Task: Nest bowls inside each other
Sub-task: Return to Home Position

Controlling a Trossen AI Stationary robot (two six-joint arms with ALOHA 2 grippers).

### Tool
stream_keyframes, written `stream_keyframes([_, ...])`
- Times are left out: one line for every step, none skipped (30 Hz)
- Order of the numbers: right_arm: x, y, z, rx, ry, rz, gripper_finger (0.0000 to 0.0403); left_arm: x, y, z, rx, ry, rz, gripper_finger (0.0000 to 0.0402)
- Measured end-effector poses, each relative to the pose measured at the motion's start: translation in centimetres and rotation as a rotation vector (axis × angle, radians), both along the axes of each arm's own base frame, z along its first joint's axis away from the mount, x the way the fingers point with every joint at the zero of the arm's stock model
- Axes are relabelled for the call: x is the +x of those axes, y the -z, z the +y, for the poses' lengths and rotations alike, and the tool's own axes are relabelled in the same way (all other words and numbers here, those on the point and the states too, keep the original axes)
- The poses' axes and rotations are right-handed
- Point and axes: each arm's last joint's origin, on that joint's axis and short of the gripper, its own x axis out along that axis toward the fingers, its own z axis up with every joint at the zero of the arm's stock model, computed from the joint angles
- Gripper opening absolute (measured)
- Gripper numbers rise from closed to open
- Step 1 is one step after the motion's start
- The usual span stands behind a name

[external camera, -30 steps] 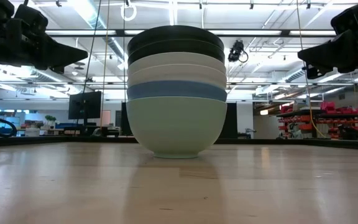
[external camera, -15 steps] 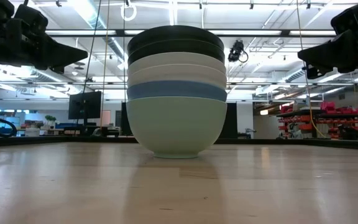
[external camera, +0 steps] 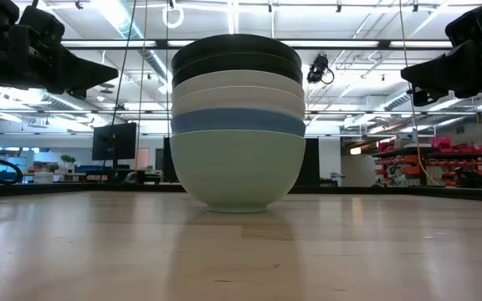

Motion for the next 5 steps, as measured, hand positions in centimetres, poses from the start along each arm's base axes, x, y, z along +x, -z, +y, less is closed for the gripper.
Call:
stream_keyframes([0.0, 0.0, 0.0, 0.0, 0.0, 0.0, 0.0017, 0.0, 0.0, 0.0, 0.0, 0.0, 0.0, 0.0023])
stream_keyframes([0.0, 0.0, 0.0, 0.0, 0.0, 0.0, 0.0017, 0.0, 0.0, 0.0, 0.0, 0.0, 0.0, 0.0023])
stream_keyframes([0.0, 0.0, 0.0, 0.0, 0.0, 0.0, 0.0017, 0.0, 0.0, 0.0, 0.0, 0.0, 0.0, 0.0024])
stream_keyframes([0.0, 0.0, 0.0, 0.0, 0.0, 0.0, 0.0017, 0.0, 0.0, 0.0, 0.0, 0.0, 0.0, 0.0025])
stream_keyframes([0.0, 0.0, 0.0, 0.0, 0.0, 0.0, 0.0017, 0.0, 0.0, 0.0, 0.0, 0.0, 0.0, 0.0027])
